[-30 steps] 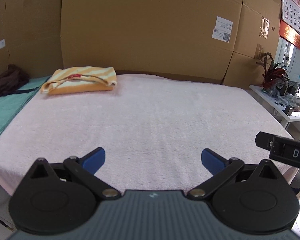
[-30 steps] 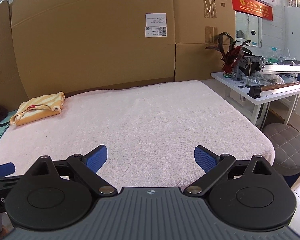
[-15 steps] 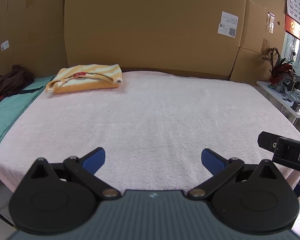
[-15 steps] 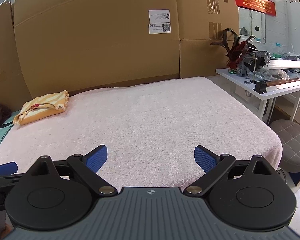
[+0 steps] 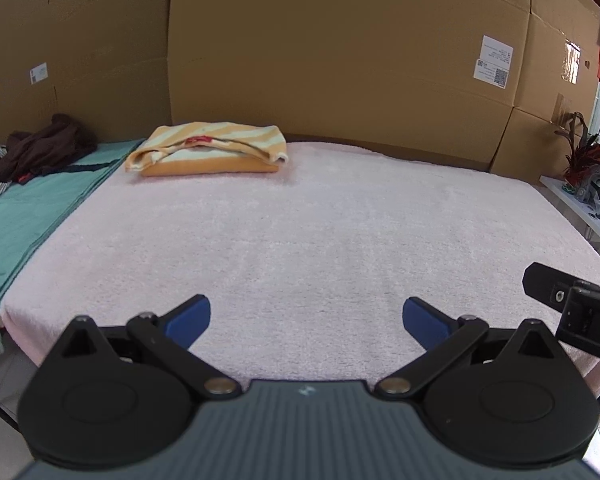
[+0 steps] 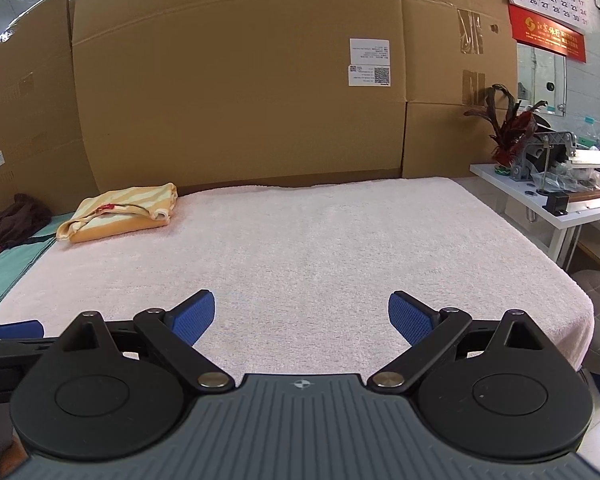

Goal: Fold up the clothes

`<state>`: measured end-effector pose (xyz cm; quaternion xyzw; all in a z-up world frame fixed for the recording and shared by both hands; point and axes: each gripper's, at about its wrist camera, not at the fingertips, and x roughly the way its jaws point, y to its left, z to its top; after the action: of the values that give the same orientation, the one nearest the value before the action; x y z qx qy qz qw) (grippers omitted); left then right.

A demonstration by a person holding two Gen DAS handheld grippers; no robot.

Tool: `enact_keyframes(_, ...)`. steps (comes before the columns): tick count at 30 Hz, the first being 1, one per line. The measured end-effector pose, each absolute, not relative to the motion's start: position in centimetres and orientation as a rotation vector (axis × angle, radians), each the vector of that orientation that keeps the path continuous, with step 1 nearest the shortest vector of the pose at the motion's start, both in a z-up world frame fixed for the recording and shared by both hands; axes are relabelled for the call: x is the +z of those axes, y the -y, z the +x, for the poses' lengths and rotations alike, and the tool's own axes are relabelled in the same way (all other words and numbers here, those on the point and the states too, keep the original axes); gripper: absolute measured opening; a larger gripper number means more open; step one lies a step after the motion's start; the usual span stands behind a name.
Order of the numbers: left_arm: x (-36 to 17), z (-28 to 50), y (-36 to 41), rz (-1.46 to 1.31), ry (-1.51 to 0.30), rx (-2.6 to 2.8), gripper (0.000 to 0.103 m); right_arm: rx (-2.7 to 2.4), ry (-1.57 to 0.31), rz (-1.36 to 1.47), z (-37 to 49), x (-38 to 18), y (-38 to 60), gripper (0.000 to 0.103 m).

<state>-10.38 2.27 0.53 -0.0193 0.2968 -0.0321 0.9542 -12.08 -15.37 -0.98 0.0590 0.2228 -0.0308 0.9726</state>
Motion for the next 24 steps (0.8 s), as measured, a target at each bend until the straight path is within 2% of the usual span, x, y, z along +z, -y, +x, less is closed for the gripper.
enact_keyframes(24,-0.4,-10.0,-4.6,-0.012,-0.604,0.036,0.102,0.023,-0.445,0.088,-11.8,-1.6,11.8,0.096)
